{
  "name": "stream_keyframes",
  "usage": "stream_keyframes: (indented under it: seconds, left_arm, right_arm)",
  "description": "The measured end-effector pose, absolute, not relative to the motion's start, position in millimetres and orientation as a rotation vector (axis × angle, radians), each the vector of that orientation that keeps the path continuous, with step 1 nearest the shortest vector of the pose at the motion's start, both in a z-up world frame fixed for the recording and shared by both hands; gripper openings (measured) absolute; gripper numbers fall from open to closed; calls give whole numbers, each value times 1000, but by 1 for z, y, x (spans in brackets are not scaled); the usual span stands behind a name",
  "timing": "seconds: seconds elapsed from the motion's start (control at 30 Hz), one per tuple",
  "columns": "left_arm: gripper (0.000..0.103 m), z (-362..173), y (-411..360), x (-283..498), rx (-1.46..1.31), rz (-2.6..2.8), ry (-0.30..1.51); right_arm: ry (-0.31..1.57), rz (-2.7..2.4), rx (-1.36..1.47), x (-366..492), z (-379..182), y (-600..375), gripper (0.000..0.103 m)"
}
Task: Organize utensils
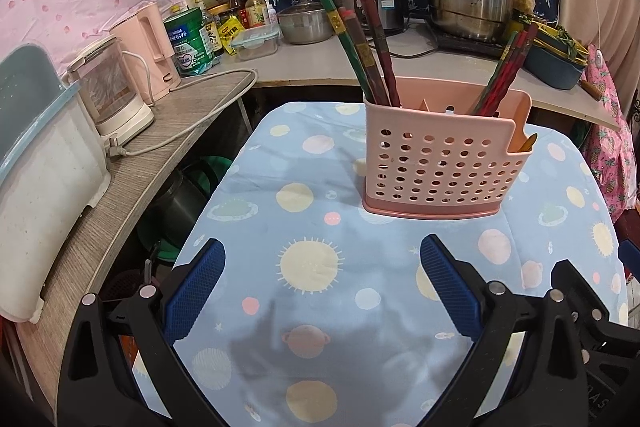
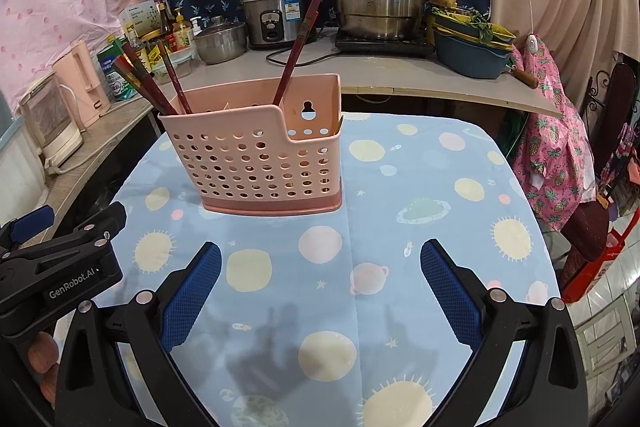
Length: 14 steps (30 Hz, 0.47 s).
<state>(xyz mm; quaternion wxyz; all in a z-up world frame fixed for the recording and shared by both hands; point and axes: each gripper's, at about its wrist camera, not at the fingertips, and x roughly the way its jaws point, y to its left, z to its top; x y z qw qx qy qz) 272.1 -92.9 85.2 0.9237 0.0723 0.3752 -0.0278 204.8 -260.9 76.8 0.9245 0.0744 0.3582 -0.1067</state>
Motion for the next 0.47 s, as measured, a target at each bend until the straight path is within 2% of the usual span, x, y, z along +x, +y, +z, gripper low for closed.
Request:
stream_keyframes:
  seconds: [0.47]
  left_arm:
    - [94, 79, -91, 277, 147, -52, 785]
  right_arm:
    - [734, -226, 157, 208, 75, -265, 96]
